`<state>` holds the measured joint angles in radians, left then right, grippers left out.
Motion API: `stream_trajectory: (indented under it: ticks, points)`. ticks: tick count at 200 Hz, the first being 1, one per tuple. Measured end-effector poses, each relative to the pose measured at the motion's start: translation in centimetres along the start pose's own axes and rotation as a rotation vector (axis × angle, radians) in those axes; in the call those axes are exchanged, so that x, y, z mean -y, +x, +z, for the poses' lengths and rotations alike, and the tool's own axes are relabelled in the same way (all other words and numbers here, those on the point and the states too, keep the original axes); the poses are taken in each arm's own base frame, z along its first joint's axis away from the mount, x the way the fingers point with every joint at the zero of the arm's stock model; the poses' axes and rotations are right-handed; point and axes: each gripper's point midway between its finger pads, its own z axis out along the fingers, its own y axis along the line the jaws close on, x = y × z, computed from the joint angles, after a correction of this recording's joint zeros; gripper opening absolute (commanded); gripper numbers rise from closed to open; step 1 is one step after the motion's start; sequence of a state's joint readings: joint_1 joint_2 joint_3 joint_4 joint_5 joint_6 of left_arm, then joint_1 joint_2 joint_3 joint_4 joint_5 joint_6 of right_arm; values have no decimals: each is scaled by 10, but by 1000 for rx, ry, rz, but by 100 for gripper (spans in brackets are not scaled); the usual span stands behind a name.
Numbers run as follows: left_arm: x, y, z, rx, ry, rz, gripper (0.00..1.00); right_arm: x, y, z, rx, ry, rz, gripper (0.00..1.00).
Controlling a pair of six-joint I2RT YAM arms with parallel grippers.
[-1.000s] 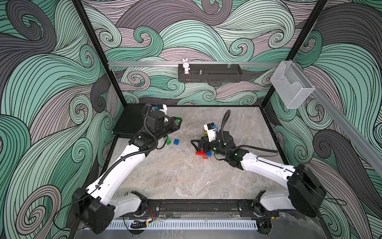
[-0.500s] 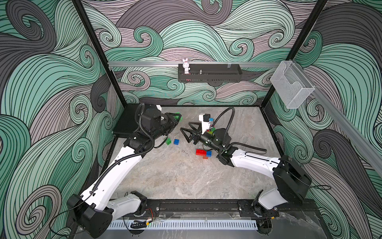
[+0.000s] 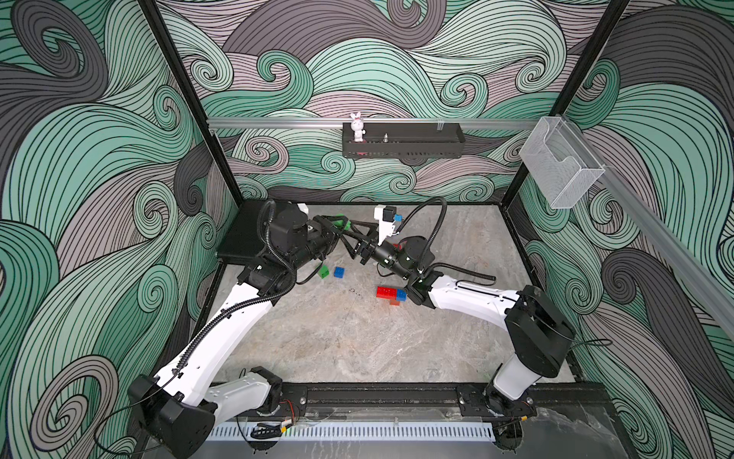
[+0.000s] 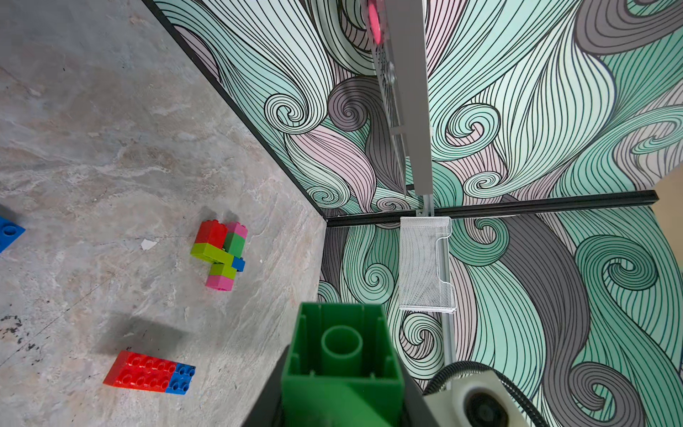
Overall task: Assemble the number 4 with lego
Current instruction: Pick up the lego brick from the center of the board, then assemble the lego brick with the lego brick.
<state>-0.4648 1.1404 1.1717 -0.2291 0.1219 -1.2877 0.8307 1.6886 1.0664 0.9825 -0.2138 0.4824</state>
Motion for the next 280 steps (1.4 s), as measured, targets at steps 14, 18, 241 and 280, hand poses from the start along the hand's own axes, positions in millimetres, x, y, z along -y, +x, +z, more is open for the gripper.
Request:
stream_trajectory:
  ticks: [14, 18, 241, 280]
  points:
    - [0, 1, 0, -4, 2, -8, 0, -1, 2, 4, -4, -10, -7, 61]
    - [0, 1, 0, -6, 3, -10, 0, -2, 2, 5, -5, -12, -11, 60]
    - [-165, 30, 73, -317, -526, 558, 99, 70, 70, -237, -1136, 508, -89, 0]
    - [-211, 59, 83, -523, -635, 520, 99, 78, 92, -239, -1440, 338, -205, 0]
